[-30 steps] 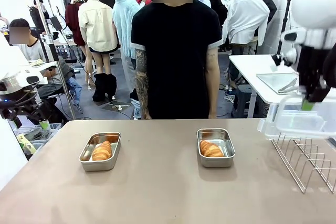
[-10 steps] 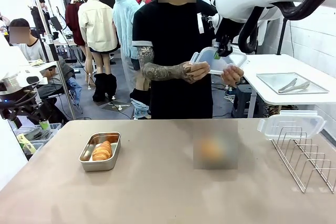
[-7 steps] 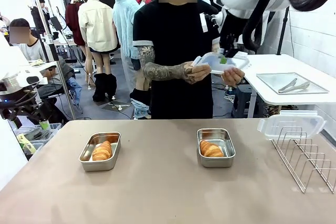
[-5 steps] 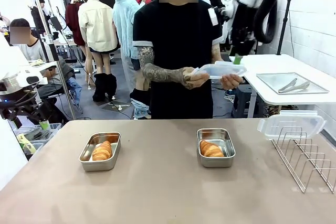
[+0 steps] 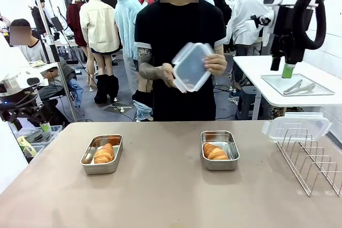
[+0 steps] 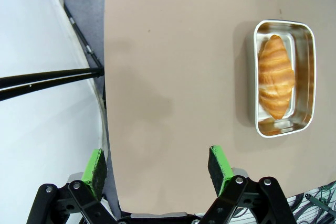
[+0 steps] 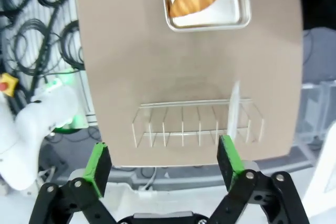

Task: Place the bread in airtight containers.
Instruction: Pick up one Airtight Container lid and hand it to the human.

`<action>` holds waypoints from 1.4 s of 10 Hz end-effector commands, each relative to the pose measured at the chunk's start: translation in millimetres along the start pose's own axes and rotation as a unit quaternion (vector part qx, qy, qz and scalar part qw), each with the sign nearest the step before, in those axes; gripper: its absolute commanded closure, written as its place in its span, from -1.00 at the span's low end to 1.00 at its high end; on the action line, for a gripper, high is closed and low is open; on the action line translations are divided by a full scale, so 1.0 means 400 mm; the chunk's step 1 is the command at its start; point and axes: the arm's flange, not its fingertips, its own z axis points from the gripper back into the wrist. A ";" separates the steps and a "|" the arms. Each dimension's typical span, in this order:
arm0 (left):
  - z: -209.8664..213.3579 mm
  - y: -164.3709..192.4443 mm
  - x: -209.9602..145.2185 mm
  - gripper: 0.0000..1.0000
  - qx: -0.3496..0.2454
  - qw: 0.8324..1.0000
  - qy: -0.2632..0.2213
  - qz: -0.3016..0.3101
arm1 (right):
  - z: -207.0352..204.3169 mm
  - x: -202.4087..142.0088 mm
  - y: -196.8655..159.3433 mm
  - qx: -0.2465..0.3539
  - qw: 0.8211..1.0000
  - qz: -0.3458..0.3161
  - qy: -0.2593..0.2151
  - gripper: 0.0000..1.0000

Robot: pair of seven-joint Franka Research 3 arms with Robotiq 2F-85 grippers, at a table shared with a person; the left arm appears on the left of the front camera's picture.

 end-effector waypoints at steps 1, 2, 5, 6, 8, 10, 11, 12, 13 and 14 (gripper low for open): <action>0.001 0.004 -0.005 -1.00 0.005 1.000 0.000 0.001 | -0.026 -0.025 -0.037 -0.008 1.000 -0.013 -0.010 -1.00; 0.001 0.004 -0.005 -1.00 0.005 1.000 0.000 0.001 | -0.041 -0.050 -0.047 0.002 1.000 -0.020 -0.016 -1.00; 0.001 0.004 -0.005 -1.00 0.005 1.000 0.000 0.001 | -0.077 -0.110 -0.050 0.022 0.999 -0.030 -0.012 -1.00; 0.001 0.004 -0.005 -1.00 0.005 1.000 0.000 0.001 | -0.091 -0.125 -0.054 0.026 0.999 -0.031 0.009 -1.00; 0.001 0.004 -0.005 -1.00 0.005 1.000 0.000 0.001 | -0.103 -0.132 -0.057 0.033 0.999 -0.020 0.010 -1.00; 0.001 0.004 -0.005 -1.00 0.005 1.000 0.000 0.001 | -0.086 -0.118 -0.064 0.029 0.999 -0.041 0.003 -1.00; 0.001 0.004 -0.005 -1.00 0.005 1.000 0.000 0.001 | -0.086 -0.118 -0.064 0.029 0.999 -0.041 0.003 -1.00; 0.001 0.004 -0.005 -1.00 0.005 1.000 0.000 0.001 | -0.086 -0.118 -0.064 0.029 0.999 -0.041 0.003 -1.00; 0.001 0.004 -0.005 -1.00 0.005 1.000 0.000 0.001 | -0.086 -0.118 -0.064 0.029 0.999 -0.041 0.003 -1.00; 0.001 0.004 -0.005 -1.00 0.005 1.000 0.000 0.001 | -0.086 -0.118 -0.064 0.029 0.999 -0.041 0.003 -1.00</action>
